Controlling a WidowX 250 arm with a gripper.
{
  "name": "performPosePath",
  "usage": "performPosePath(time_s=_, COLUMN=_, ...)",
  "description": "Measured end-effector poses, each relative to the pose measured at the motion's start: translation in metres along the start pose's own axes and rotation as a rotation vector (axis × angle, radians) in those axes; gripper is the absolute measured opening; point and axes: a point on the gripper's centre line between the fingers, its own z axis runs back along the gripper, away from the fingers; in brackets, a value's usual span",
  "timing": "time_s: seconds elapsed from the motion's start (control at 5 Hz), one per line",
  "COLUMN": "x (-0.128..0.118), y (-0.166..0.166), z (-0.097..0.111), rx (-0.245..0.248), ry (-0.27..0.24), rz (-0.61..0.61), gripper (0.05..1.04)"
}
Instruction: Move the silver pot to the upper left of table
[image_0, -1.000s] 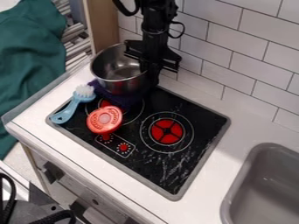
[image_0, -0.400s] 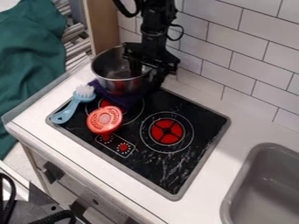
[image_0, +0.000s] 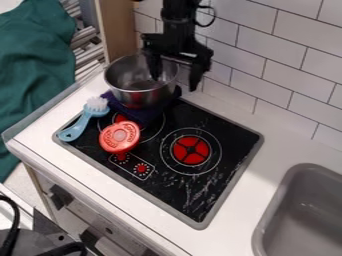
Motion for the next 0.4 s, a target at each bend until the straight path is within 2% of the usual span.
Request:
performPosePath(time_s=0.2, x=-0.013, y=-0.020, z=0.016, rx=-0.043, ry=0.001, rz=-0.024, gripper=1.009)
performPosePath(time_s=0.4, x=-0.024, y=-0.025, z=0.017, rx=-0.045, ry=0.018, rz=-0.041, gripper=1.009)
